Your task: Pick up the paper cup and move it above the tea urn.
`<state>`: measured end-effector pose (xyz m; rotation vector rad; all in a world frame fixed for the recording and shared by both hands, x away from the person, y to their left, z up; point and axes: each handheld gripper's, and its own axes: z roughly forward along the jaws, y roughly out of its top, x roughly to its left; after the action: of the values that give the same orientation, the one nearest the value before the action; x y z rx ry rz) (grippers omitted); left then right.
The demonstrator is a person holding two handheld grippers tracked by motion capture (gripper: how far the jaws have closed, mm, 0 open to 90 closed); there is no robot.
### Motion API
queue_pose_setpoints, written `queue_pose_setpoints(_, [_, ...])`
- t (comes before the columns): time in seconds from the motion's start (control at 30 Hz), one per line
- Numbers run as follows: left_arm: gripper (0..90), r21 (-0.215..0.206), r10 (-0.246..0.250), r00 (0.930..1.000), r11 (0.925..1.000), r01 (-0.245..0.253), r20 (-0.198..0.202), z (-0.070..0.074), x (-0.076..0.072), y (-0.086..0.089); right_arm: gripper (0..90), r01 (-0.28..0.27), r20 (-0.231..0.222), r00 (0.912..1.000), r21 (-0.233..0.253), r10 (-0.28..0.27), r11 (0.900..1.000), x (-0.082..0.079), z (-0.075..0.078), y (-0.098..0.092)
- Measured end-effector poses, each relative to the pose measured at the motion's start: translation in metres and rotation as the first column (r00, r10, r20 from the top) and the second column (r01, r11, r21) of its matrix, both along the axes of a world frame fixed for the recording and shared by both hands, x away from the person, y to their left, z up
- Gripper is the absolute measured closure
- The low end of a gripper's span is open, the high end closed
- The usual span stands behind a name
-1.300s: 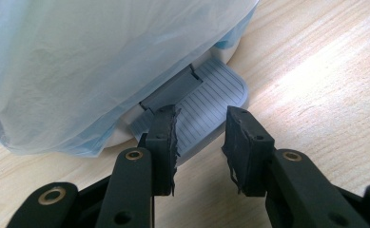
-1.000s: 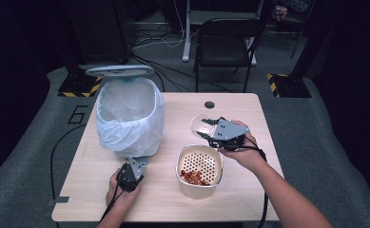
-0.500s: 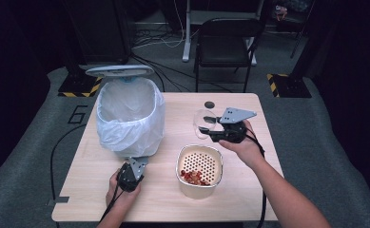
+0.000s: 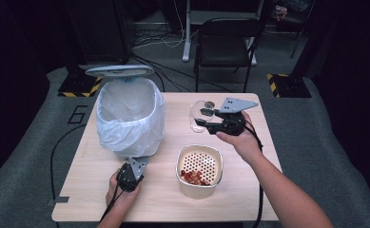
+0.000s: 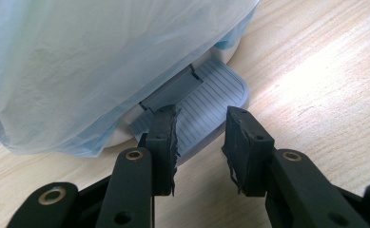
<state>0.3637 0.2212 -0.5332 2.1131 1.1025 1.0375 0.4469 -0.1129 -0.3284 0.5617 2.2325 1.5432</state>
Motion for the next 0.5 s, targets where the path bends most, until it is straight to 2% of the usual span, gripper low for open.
queue_pose_setpoints(0.07, [64.6,0.0,0.0,1.0,1.0,0.0,0.0,0.0,0.0,0.0,56.5,0.012,-0.008,0.9999,0.01,-0.012,1.0,-0.001,0.012,0.004])
queue_pose_setpoints(0.17, [64.6,0.0,0.0,1.0,1.0,0.0,0.0,0.0,0.0,0.0,56.6,0.021,-0.002,0.9998,0.007,-0.021,1.0,-0.002,0.022,0.009])
queue_pose_setpoints(0.3, [64.6,-0.003,0.003,1.0,1.0,-0.003,0.0,0.0,0.0,0.0,56.6,0.018,-0.002,0.9998,0.013,-0.018,1.0,-0.002,0.033,0.017])
queue_pose_setpoints(0.5, [64.6,-0.006,0.0,1.0,1.0,0.0,-0.006,0.0,0.0,0.0,56.5,0.006,-0.002,1.0,0.013,-0.006,1.0,0.003,0.04,0.03])
